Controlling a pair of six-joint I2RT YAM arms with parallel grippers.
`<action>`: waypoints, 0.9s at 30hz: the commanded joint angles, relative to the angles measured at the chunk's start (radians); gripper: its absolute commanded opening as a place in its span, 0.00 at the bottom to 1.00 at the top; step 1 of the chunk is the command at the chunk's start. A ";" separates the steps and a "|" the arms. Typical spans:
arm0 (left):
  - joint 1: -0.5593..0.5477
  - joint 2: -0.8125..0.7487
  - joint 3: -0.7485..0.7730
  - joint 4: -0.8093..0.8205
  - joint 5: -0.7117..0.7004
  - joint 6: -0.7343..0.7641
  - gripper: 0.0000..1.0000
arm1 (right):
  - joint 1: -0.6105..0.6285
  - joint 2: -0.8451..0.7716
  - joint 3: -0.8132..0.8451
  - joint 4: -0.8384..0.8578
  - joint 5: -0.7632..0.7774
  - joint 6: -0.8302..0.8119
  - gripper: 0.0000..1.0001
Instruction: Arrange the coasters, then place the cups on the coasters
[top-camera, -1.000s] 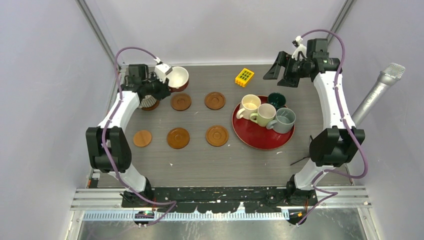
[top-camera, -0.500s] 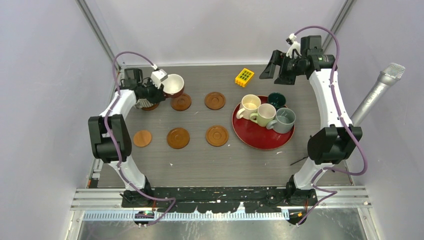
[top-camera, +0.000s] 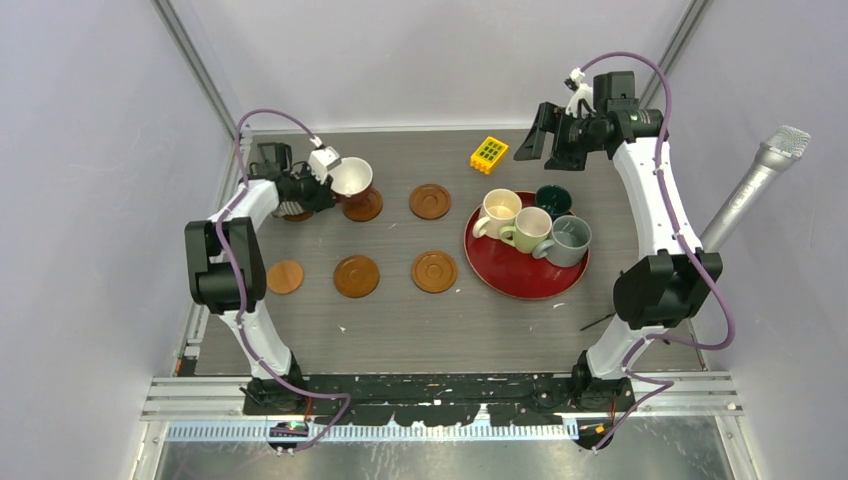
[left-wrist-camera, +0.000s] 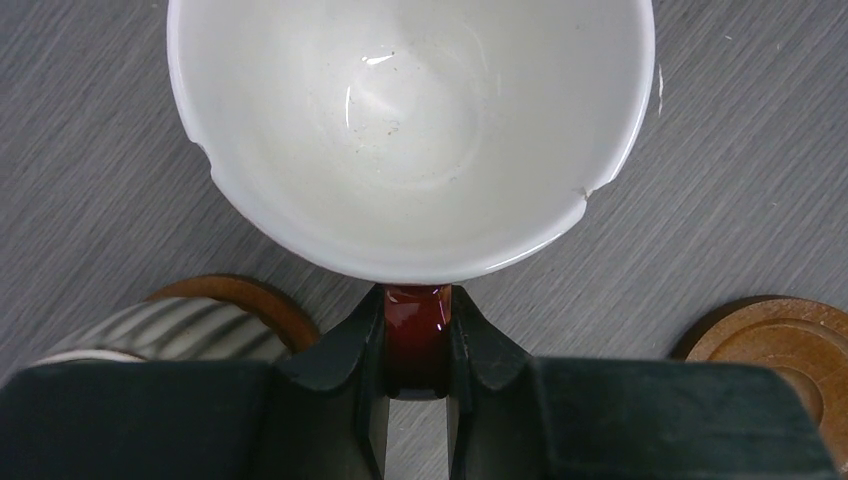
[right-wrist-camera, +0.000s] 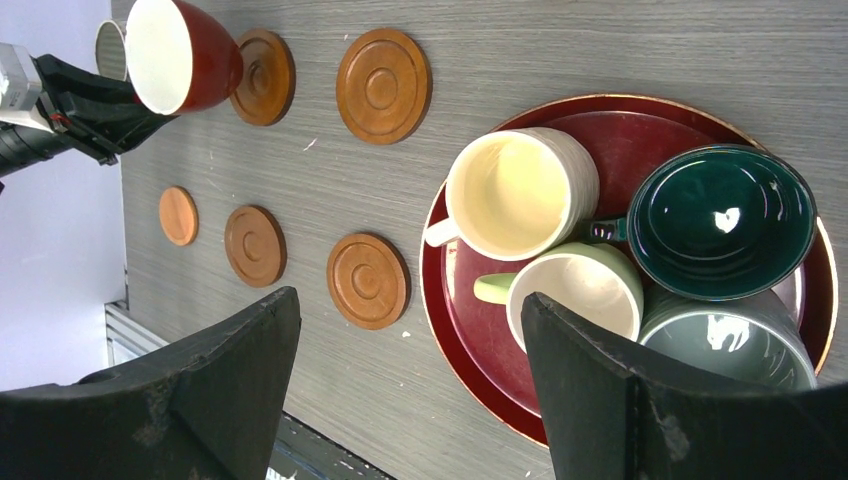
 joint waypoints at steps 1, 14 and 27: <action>-0.009 -0.028 0.005 0.154 0.058 -0.018 0.00 | 0.000 0.002 0.043 -0.002 0.008 -0.012 0.86; -0.031 -0.016 -0.016 0.156 0.055 -0.001 0.00 | 0.000 -0.001 0.037 0.001 0.007 -0.015 0.86; -0.039 -0.001 -0.044 0.157 0.051 -0.012 0.00 | 0.000 -0.002 0.036 -0.002 0.012 -0.019 0.86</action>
